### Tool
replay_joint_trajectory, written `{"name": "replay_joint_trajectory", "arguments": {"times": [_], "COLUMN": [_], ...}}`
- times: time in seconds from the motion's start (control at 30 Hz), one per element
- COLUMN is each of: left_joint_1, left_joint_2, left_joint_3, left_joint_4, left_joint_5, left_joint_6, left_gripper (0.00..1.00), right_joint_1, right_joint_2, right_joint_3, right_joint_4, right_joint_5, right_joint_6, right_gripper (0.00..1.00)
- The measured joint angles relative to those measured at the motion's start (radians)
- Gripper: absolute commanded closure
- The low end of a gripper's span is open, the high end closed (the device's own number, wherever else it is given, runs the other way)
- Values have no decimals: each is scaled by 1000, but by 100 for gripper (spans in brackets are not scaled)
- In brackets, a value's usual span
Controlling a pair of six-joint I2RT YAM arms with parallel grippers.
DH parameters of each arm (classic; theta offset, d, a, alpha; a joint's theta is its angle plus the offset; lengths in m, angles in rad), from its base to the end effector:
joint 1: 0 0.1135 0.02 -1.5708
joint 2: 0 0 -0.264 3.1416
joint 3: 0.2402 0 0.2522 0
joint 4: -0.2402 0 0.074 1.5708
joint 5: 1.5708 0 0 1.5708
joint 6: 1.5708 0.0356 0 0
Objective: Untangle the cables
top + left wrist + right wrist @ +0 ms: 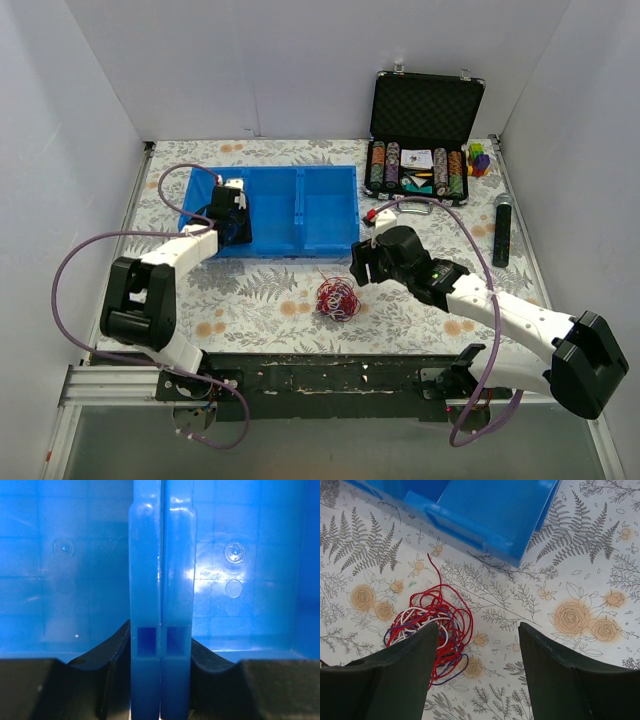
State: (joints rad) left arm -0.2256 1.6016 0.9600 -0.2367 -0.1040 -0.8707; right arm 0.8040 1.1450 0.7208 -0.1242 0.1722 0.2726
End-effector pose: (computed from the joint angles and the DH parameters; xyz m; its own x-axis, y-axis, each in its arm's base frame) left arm 0.3226 -0.0702 0.1946 -0.6041 -0.6418 -0.4725 -0.4720 0.7658 -0.4368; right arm 0.1792 0.1772 0.2509 -0.5121 -0.1492 -0.8459 -0.4882 0.8608 0.1437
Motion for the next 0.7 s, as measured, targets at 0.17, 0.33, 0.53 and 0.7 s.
{"name": "replay_joint_trajectory", "arguments": {"times": [0.17,0.33,0.53,0.7], "left_joint_1": [-38,-99,-133,-134], "left_joint_2": [-106,-142,-174,-184], "left_joint_3": [-61,-86,-122,-133], "left_joint_4": [-65,-92,-85,-84], "left_joint_5": [5,-5,-23,-39], "left_joint_6": [-1,-21,-43,-63], "left_gripper": [86,84,73,83], "right_joint_1": [35,94,169,212], "right_joint_2": [-14,-21,-14,16], "right_joint_3": [-31,-71,-122,-138], "right_joint_4": [9,23,51,78], "right_joint_5": [21,39,54,64], "right_joint_6": [17,41,82,110], "right_gripper": [27,26,24,24]}}
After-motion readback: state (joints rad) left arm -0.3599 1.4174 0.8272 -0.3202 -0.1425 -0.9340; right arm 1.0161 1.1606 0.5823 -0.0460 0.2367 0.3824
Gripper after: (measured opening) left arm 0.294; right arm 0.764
